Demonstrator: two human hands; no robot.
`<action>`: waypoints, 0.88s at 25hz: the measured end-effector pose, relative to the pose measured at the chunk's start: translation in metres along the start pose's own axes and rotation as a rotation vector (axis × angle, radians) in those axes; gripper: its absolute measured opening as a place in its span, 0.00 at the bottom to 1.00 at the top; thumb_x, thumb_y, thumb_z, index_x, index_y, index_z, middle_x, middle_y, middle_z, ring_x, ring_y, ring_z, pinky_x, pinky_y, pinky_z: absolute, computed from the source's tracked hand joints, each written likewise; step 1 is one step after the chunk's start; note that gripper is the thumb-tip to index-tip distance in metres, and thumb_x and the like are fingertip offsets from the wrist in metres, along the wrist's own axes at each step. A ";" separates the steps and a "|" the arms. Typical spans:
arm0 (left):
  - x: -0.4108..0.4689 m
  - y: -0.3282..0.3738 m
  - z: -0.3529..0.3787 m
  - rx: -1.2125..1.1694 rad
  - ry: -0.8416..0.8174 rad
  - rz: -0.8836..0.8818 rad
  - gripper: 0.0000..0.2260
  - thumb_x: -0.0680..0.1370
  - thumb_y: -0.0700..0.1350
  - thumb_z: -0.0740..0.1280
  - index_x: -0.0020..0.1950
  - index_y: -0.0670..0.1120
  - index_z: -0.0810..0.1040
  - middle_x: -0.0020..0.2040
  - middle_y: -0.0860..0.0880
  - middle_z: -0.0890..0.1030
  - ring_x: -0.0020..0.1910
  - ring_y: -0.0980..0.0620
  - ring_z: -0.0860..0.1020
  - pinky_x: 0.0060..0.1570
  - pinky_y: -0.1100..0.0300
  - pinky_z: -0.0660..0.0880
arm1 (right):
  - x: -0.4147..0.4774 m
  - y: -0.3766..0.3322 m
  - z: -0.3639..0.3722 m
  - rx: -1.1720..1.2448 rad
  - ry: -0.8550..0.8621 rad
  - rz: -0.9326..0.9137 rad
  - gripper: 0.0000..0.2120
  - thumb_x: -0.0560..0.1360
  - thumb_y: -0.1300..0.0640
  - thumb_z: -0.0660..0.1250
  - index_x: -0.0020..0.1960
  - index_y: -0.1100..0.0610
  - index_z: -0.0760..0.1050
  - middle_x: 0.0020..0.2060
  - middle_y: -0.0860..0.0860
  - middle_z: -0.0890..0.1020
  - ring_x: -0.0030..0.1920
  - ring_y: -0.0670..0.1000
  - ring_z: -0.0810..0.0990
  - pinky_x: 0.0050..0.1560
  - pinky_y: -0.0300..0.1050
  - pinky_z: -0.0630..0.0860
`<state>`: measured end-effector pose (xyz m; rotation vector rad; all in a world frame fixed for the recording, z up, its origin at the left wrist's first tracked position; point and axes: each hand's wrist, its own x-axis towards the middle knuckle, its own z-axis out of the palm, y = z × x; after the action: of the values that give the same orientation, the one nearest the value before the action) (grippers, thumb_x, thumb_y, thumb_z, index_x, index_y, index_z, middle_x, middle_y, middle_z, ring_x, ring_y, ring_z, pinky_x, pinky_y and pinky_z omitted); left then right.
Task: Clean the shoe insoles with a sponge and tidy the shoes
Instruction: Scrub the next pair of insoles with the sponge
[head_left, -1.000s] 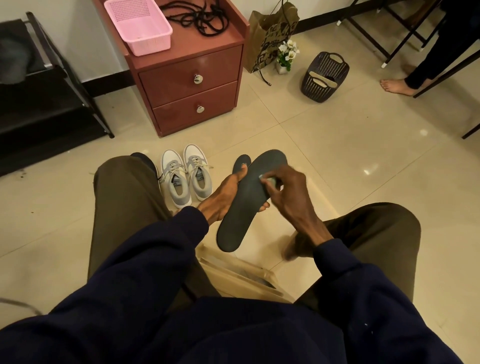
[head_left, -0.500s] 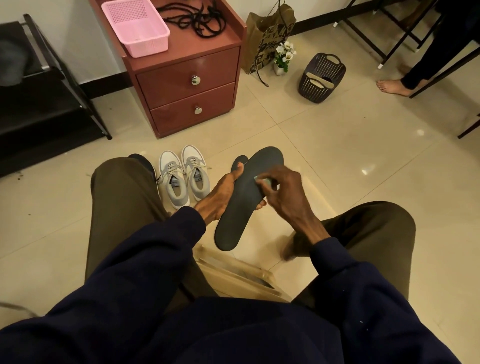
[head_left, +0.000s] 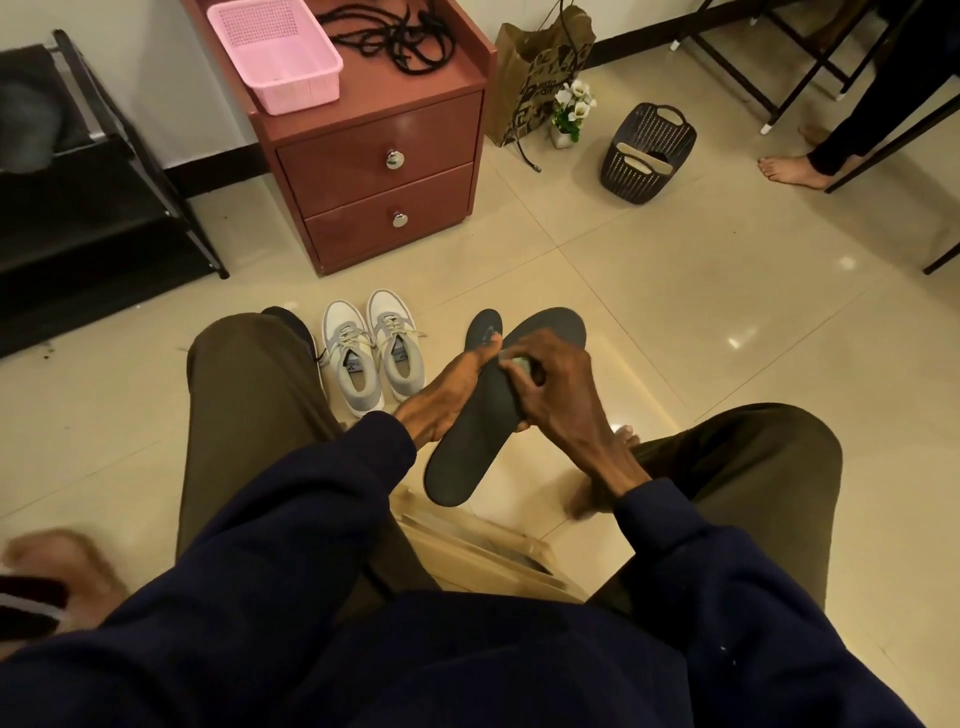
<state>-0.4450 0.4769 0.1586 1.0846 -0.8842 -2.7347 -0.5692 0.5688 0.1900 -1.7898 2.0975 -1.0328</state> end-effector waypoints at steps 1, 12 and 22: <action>-0.001 0.000 -0.002 -0.016 0.016 0.010 0.31 0.82 0.63 0.61 0.71 0.37 0.75 0.58 0.34 0.81 0.49 0.37 0.83 0.49 0.46 0.80 | 0.002 -0.003 0.001 -0.003 -0.036 -0.061 0.04 0.78 0.60 0.72 0.52 0.58 0.84 0.47 0.51 0.84 0.47 0.46 0.80 0.50 0.36 0.75; -0.007 0.002 0.001 -0.024 0.035 0.010 0.33 0.82 0.64 0.61 0.73 0.38 0.73 0.59 0.34 0.81 0.50 0.37 0.82 0.53 0.44 0.80 | 0.001 -0.003 -0.005 0.047 -0.035 0.073 0.03 0.78 0.60 0.73 0.51 0.58 0.85 0.46 0.50 0.83 0.44 0.41 0.80 0.43 0.32 0.76; -0.005 0.002 0.004 -0.043 0.048 0.010 0.28 0.84 0.62 0.58 0.64 0.39 0.80 0.55 0.36 0.84 0.46 0.38 0.83 0.53 0.45 0.80 | -0.001 0.008 -0.003 -0.010 0.092 0.199 0.02 0.78 0.58 0.72 0.49 0.55 0.83 0.45 0.49 0.83 0.43 0.47 0.80 0.44 0.38 0.78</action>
<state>-0.4441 0.4784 0.1658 1.1300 -0.8184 -2.6939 -0.5774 0.5706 0.1869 -1.5262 2.2831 -1.0695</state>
